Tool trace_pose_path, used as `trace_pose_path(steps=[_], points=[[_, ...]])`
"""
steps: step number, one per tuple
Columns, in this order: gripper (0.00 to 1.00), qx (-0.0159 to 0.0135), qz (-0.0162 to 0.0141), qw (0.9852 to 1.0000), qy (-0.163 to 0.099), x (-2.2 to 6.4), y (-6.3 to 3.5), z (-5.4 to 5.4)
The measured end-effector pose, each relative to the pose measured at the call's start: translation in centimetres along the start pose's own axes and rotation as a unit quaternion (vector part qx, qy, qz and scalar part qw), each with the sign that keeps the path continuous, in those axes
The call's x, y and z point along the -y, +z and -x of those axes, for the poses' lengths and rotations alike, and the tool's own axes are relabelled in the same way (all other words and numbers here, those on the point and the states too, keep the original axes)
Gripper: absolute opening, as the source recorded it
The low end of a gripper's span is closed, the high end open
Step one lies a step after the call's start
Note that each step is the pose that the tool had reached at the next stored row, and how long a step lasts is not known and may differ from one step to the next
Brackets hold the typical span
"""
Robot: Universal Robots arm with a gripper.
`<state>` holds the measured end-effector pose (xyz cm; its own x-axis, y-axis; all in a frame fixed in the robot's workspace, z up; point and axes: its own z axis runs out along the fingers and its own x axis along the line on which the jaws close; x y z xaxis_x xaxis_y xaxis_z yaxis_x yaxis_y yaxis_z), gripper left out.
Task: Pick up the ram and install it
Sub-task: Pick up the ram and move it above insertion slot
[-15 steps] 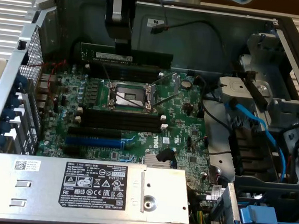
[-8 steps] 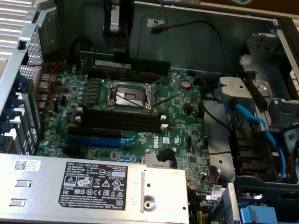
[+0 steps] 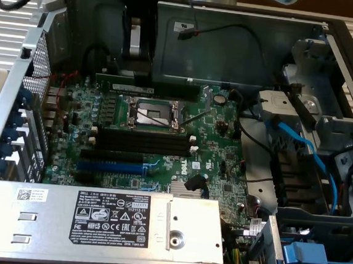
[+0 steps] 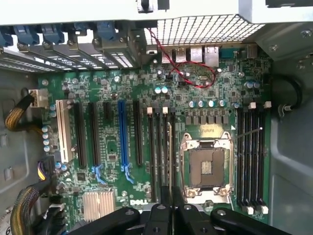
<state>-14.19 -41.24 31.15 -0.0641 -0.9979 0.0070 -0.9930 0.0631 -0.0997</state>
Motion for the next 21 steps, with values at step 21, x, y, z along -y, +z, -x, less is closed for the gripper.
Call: trace_pose_path(steps=[21], points=[[0.12, -0.0011, 0.0004, 1.0, -0.001, 0.53, 3.71, -1.3]])
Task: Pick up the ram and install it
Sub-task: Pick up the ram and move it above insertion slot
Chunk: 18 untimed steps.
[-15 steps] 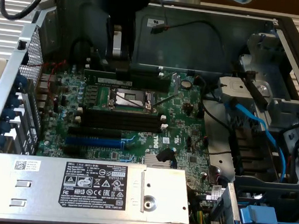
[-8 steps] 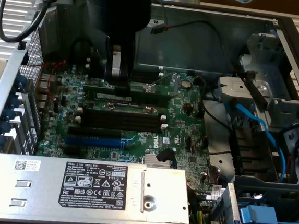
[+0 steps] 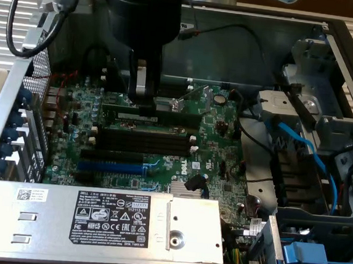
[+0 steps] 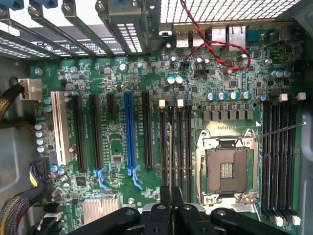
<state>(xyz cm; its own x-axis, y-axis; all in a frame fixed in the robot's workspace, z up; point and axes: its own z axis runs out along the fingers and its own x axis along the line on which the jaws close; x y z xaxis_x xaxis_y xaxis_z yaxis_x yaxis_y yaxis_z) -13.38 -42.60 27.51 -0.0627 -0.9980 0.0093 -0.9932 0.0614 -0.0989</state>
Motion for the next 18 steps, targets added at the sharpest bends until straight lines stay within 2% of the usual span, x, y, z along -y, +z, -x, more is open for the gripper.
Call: trace_pose_path(steps=[3, 6, 15, 18], points=[[0.12, -0.0037, -0.0003, 1.0, -0.003, -0.18, 0.25, 0.1], [0.12, -0.0061, 0.0005, 0.9999, -0.008, -0.21, 0.52, 0.1], [0.12, -0.0076, 0.0034, 0.9998, -0.019, -0.31, 1.32, 0.2], [0.12, -0.0075, 0.0055, 0.9997, -0.021, -0.33, 1.48, 0.2]])
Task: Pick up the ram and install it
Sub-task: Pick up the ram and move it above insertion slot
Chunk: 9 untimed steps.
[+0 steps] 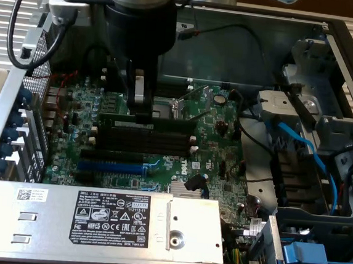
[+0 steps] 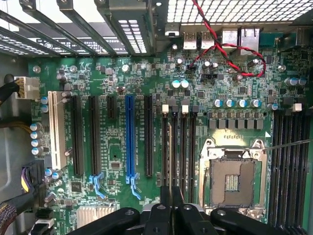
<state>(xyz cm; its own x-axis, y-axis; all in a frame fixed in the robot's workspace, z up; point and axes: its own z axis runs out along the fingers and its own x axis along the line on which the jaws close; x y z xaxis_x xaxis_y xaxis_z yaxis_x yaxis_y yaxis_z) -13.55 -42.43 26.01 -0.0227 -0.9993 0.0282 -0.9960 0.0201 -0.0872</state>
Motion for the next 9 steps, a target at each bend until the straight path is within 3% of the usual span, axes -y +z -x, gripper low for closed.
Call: trace_pose_path(steps=[2, 9], points=[[0.12, 0.0003, 0.0014, 1.0, -0.003, 0.0, 0.11, -0.01], [0.12, 0.0011, 0.0104, 0.9998, -0.017, 0.24, 0.6, -0.01]])
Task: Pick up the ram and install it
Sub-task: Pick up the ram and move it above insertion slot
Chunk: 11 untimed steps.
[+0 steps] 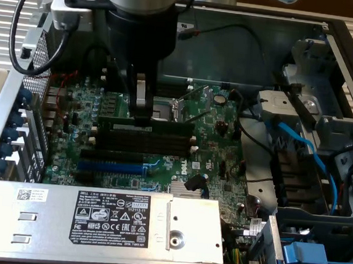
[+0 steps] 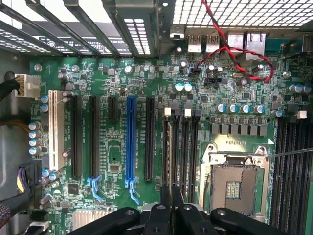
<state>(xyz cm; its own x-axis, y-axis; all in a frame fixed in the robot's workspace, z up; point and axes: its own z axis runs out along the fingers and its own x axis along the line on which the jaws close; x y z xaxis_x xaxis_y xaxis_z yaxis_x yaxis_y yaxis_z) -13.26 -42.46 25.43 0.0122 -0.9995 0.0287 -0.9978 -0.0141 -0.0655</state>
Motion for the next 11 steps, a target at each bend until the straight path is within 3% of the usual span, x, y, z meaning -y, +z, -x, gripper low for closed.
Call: trace_pose_path(steps=[11], points=[[0.12, 0.0004, 0.0019, 1.0, 0.005, 0.14, 0.34, -0.32]])
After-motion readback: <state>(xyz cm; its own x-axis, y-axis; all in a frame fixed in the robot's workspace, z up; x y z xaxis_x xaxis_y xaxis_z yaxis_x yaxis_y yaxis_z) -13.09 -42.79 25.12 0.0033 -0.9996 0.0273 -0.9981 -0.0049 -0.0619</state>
